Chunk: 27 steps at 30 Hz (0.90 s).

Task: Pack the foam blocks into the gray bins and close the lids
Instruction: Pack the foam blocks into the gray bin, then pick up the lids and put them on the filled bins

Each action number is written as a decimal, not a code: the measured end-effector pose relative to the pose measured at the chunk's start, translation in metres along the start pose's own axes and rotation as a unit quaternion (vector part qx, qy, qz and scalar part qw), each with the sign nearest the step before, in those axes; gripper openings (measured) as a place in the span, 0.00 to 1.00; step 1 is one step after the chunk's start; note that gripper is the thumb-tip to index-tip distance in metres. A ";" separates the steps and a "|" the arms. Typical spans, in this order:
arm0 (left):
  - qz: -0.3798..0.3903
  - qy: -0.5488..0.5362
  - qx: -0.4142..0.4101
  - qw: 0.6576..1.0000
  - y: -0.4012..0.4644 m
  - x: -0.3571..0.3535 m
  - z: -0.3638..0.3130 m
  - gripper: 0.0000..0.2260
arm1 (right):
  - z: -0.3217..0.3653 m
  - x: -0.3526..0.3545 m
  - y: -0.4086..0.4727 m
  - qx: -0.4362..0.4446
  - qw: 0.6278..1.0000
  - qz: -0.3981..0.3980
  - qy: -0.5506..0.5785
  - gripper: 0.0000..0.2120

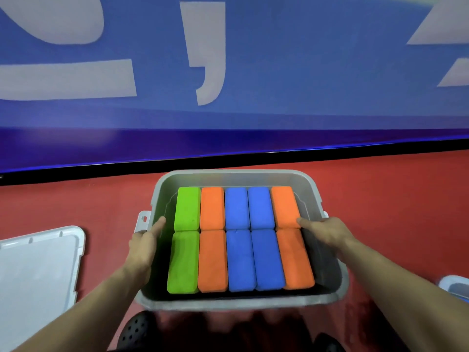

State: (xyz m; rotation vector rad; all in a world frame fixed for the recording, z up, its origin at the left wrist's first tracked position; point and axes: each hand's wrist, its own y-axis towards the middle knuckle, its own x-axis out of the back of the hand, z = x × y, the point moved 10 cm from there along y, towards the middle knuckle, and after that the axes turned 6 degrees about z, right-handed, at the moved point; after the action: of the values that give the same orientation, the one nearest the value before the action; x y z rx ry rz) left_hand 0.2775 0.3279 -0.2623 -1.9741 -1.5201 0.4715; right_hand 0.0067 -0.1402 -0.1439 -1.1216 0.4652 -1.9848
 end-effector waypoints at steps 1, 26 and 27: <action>-0.006 -0.001 -0.017 1.000 -0.001 -0.003 -0.018 0.39 | 0.010 0.001 0.006 0.008 1.000 -0.004 0.002 0.30; 0.030 0.205 -0.197 0.958 -0.067 -0.096 -0.174 0.38 | 0.091 -0.007 0.021 0.200 0.976 0.011 -0.083 0.46; 0.054 0.208 -0.200 0.956 -0.081 -0.116 -0.172 0.36 | 0.082 0.002 0.010 0.198 0.977 0.005 -0.083 0.45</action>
State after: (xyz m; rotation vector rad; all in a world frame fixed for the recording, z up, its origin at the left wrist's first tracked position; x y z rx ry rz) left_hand 0.2885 0.1896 -0.0881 -2.2863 -1.3095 -0.2264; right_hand 0.0799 -0.1431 -0.1045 -1.0128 -0.0163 -1.8481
